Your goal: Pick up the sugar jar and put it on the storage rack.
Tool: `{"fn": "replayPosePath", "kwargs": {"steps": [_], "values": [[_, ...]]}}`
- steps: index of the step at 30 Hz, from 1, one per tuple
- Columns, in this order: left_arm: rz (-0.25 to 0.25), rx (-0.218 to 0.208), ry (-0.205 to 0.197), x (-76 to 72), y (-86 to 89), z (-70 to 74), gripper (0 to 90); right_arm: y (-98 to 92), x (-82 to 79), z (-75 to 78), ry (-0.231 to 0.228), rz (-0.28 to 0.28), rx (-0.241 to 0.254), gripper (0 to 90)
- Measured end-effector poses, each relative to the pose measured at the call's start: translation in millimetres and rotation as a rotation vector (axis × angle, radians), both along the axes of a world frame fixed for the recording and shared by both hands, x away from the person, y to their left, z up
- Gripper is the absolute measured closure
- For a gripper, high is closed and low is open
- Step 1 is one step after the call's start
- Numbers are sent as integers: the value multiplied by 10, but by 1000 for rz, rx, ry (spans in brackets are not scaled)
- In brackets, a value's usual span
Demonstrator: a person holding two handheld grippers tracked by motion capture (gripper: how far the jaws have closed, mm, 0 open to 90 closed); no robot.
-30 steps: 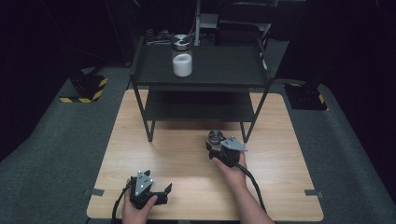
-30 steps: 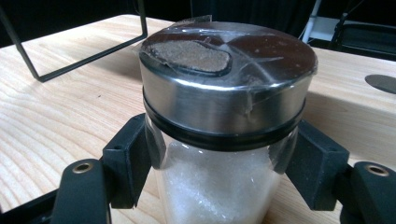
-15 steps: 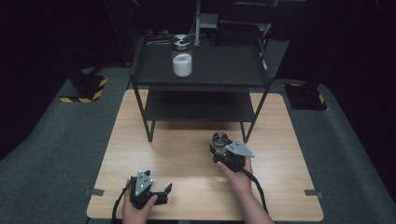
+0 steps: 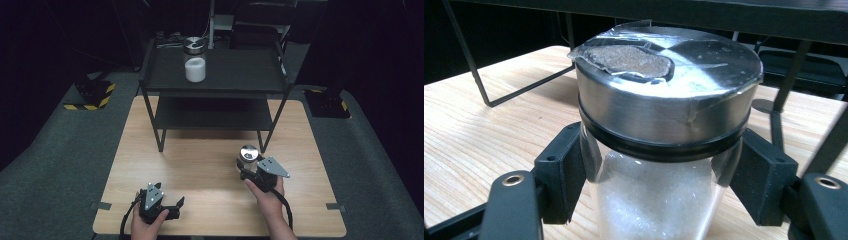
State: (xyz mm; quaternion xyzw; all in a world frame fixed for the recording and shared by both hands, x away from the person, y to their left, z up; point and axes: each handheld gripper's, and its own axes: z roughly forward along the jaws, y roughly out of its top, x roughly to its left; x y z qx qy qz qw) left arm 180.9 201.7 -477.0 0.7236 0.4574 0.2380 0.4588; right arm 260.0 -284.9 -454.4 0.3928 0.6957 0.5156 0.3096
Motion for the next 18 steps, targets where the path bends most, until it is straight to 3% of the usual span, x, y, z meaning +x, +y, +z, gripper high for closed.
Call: {"fn": "replayPosePath", "kwargs": {"steps": [6,18], "values": [[-4,7,-1,0,-7,5,6,-94,-121,38,-11,-23,5,305],[-12,12,0,1,-19,10,6,-171,-305,289,-44,-58,31,306]]}}
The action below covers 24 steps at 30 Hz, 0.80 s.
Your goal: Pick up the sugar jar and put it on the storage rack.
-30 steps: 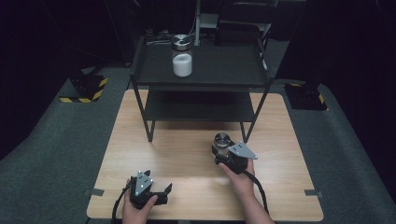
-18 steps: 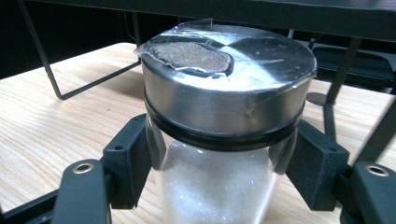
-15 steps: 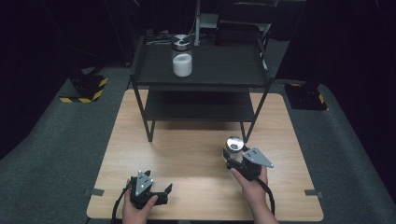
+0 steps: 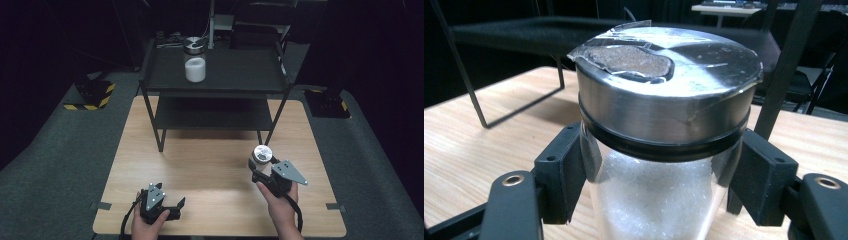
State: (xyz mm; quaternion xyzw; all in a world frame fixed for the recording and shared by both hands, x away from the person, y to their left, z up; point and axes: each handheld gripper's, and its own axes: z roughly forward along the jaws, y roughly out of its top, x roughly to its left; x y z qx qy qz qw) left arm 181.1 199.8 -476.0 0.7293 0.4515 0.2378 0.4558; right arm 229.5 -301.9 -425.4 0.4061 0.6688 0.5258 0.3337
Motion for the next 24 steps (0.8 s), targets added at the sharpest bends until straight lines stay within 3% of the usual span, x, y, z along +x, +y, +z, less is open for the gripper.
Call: {"fn": "replayPosePath", "kwargs": {"steps": [24], "values": [[-7,-8,7,15,20,1,6,165,-4,789,-62,-24,22,306]]}}
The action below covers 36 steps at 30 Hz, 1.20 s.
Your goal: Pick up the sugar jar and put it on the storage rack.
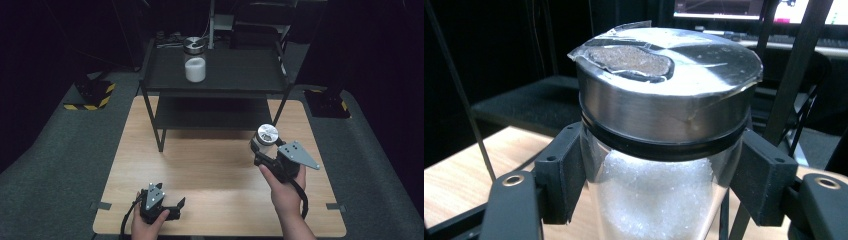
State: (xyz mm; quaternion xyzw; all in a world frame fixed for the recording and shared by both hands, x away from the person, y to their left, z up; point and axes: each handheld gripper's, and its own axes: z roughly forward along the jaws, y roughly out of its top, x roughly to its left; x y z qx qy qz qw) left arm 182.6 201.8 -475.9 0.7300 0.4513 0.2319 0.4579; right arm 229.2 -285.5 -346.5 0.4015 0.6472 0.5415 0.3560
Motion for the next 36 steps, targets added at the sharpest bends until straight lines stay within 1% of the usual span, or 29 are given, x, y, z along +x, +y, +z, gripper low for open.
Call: {"fn": "replayPosePath", "kwargs": {"steps": [6,18,20,21,22,30,36], "values": [[-4,0,3,8,5,2,7,36,46,182,-24,2,5,306],[-5,-8,2,7,15,-4,6,112,151,544,-56,11,16,305],[-6,-7,3,8,17,-1,6,116,170,591,-59,12,20,306],[-6,-7,3,8,17,-1,6,116,170,591,-59,12,20,306],[-6,-9,2,7,18,-5,6,133,193,656,-64,9,20,306],[-5,-16,1,4,28,-11,6,194,265,824,-82,-3,23,306],[-5,-23,4,5,40,-13,7,253,334,1023,-92,-7,4,306]]}}
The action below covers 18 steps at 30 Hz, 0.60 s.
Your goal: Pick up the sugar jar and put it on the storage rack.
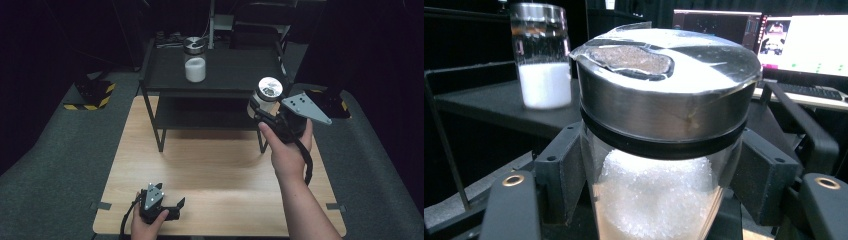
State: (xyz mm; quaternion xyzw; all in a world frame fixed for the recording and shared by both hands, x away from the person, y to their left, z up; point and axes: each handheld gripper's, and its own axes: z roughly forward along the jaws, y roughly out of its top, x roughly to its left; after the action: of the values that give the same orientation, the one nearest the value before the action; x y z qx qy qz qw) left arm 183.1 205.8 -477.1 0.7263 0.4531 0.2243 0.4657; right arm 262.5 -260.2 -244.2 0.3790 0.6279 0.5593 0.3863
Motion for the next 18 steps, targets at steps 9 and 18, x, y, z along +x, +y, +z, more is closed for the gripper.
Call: {"fn": "replayPosePath", "kwargs": {"steps": [9,18], "values": [[-1,-6,0,0,14,-4,7,116,107,203,-26,-23,-11,306],[-6,-14,7,13,35,-3,6,186,386,341,1,-59,-1,306]]}}
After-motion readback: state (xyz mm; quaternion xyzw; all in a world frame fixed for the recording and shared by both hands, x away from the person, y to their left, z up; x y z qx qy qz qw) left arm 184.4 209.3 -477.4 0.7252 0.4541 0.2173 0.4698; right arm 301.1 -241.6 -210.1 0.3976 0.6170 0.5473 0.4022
